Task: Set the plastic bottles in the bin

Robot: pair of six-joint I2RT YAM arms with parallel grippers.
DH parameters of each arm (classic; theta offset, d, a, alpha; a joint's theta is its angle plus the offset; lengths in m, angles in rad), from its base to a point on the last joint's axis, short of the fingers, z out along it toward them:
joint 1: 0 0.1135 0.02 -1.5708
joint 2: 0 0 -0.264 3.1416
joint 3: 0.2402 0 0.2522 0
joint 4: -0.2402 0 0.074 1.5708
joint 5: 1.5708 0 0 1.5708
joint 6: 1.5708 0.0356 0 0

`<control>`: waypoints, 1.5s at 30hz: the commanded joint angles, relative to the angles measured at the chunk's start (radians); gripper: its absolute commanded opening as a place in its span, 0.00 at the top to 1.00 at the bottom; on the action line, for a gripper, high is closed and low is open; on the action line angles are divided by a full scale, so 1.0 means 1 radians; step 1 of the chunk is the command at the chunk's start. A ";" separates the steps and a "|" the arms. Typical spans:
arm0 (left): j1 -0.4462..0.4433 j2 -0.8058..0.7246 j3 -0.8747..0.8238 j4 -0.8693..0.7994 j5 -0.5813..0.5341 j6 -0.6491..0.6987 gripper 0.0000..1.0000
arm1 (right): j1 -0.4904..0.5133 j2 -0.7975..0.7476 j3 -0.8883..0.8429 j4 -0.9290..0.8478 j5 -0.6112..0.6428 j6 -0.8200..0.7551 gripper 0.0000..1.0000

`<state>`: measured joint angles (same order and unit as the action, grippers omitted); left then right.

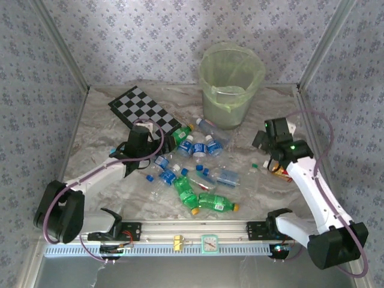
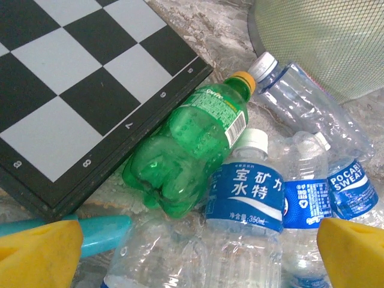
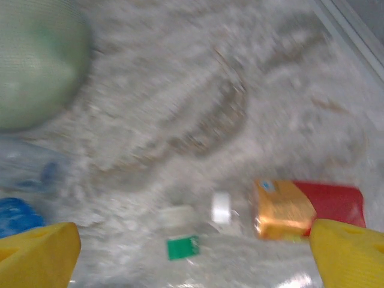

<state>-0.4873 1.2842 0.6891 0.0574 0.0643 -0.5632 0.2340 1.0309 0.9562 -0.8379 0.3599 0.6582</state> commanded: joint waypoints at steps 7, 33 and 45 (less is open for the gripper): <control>-0.011 0.014 0.050 0.013 0.015 0.028 0.00 | -0.070 -0.039 -0.185 -0.102 0.147 0.469 0.00; -0.011 -0.080 -0.005 -0.077 -0.082 0.025 0.00 | -0.413 0.406 -0.192 0.296 -0.269 0.660 0.19; -0.013 -0.122 -0.016 -0.103 -0.115 0.030 0.00 | -0.430 0.508 -0.207 0.390 -0.314 0.649 0.47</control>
<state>-0.4938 1.1870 0.6792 -0.0326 -0.0299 -0.5499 -0.1905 1.4864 0.7601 -0.5541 0.0891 1.3029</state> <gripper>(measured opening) 0.997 0.563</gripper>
